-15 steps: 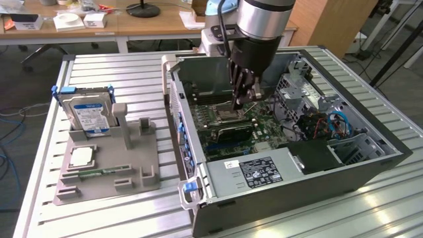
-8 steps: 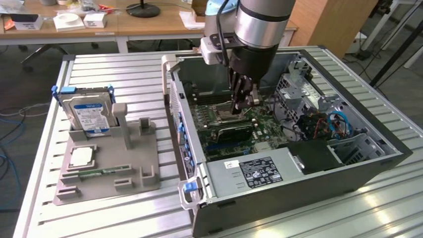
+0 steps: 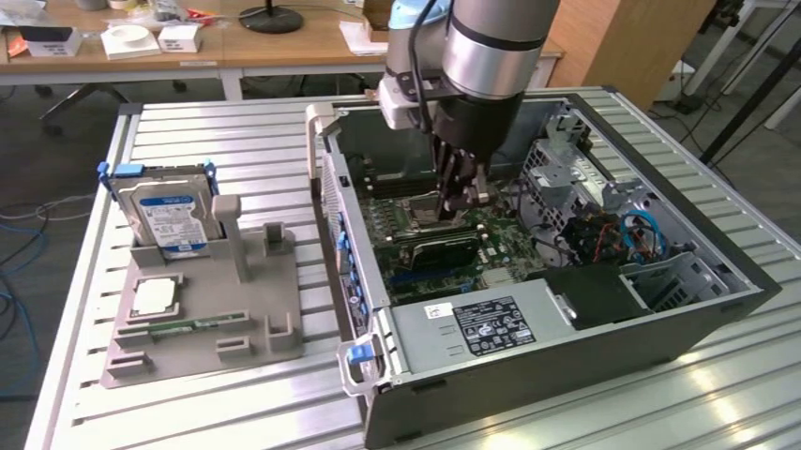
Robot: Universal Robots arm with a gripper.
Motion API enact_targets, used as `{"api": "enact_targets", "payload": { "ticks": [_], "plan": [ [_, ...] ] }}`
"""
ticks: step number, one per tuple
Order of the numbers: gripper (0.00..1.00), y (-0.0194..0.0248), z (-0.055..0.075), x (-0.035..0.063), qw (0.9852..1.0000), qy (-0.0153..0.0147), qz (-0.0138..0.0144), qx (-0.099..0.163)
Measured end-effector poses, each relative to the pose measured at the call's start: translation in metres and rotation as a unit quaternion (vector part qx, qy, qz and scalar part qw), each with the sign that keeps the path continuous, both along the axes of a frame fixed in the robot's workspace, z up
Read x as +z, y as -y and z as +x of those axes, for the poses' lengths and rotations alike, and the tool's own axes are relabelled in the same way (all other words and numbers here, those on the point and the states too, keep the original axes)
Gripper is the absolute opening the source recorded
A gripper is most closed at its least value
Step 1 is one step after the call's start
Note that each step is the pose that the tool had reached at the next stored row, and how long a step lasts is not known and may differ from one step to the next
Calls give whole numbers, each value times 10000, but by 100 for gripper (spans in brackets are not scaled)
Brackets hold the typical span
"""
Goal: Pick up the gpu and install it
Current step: 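Press down on the gpu until it lock into place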
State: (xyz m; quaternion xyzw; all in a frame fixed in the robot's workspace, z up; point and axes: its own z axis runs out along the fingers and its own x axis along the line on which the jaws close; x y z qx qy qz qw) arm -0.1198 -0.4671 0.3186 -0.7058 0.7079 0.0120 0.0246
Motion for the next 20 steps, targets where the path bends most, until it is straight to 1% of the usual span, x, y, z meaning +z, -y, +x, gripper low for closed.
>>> {"api": "enact_targets", "payload": {
  "ticks": [4,16,20],
  "plan": [
    [10,0,0,-67,10000,0,0,0],
    [10,0,0,-229,10000,0,0,0],
    [10,0,0,-257,10000,-1,-1,0]
  ]
}}
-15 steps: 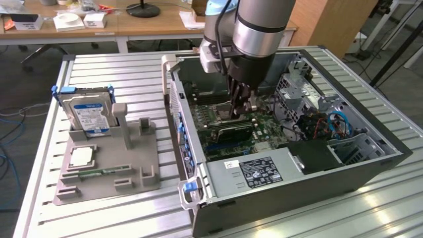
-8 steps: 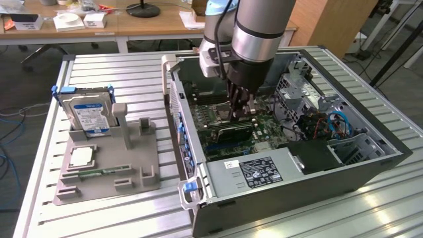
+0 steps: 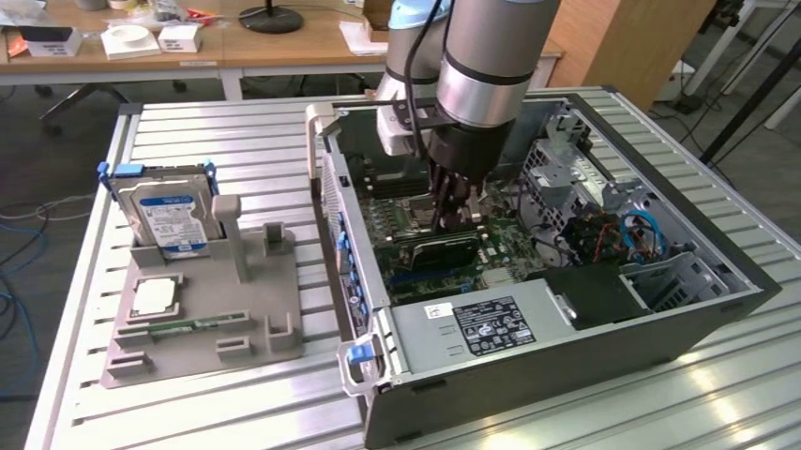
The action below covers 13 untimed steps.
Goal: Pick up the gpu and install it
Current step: 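Press down on the gpu until it lock into place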
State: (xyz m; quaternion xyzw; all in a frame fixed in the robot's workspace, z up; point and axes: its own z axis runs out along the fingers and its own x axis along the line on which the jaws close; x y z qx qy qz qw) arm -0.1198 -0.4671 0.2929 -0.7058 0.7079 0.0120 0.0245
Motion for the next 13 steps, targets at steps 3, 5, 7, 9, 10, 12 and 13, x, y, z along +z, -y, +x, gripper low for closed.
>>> {"api": "enact_targets", "payload": {
  "ticks": [3,5,7,9,10,12,13],
  "plan": [
    [10,-2,0,-3,10000,0,1,-1],
    [10,-18,-1,-8,10000,1,1,-1],
    [10,-37,-1,-14,10000,1,2,0],
    [10,-44,0,-17,10000,1,1,1],
    [10,-49,-1,-20,10000,0,1,0],
    [10,-61,-2,-27,10000,0,1,-1],
    [10,-66,-1,-31,10000,1,2,0]
  ]
}}
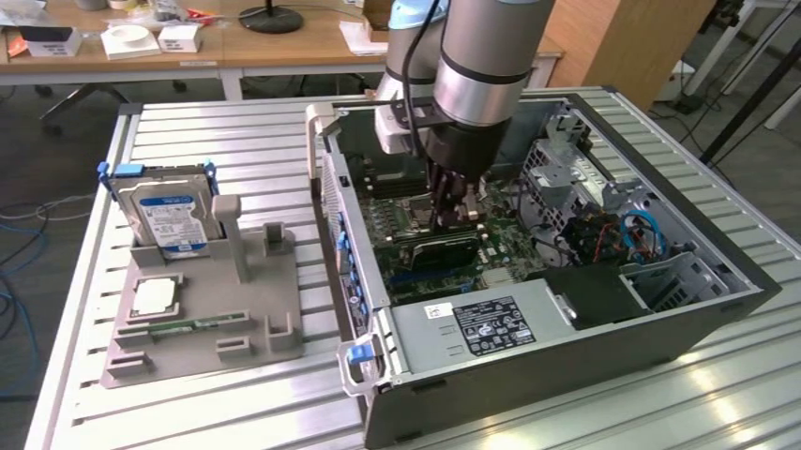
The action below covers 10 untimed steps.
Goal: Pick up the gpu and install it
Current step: 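Press down on the gpu until it lock into place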
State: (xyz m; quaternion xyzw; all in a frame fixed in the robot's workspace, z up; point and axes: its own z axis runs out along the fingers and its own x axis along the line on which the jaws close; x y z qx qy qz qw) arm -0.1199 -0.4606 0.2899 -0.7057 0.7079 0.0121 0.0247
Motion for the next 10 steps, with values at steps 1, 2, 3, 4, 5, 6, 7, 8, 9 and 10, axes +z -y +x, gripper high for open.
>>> {"api": "enact_targets", "payload": {
  "ticks": [1,2,3,4,5,6,7,8,9,10],
  "plan": [
    [10,-1,1,-1,10000,0,0,1],
    [10,0,0,-1,10000,0,0,1],
    [10,-1,0,-6,10000,0,0,1],
    [10,-1,0,-20,10000,0,0,1],
    [10,-1,0,-36,10000,0,0,0],
    [10,-1,0,-50,10000,0,0,0],
    [10,-1,0,-61,10000,0,0,0],
    [10,-1,0,-67,10000,0,-1,0],
    [10,-1,0,-72,10000,0,0,0],
    [10,-1,-1,-75,10000,-1,-1,0]
  ]
}}
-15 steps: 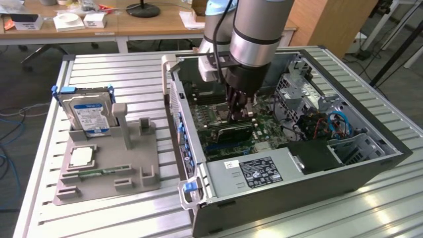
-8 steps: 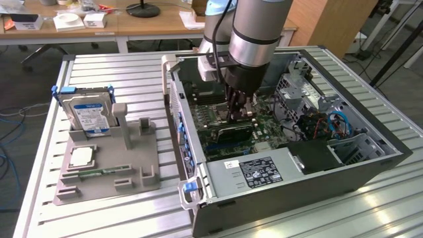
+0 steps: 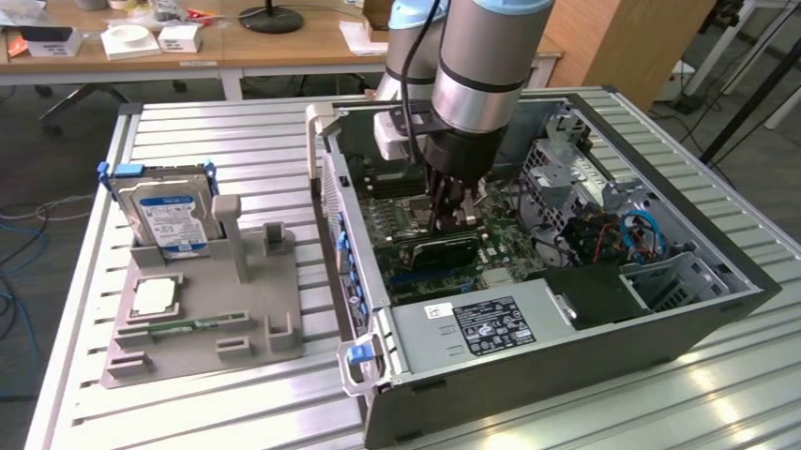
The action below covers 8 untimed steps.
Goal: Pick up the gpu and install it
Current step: 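Press down on the gpu until it lock into place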
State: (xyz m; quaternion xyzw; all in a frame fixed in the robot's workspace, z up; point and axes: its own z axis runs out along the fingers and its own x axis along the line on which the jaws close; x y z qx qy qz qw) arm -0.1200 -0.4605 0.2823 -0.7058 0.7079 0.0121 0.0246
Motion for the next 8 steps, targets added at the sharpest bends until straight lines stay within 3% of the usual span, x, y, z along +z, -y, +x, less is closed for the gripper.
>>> {"api": "enact_targets", "payload": {
  "ticks": [8],
  "plan": [
    [10,0,-6,-52,10000,1,1,0]
  ]
}}
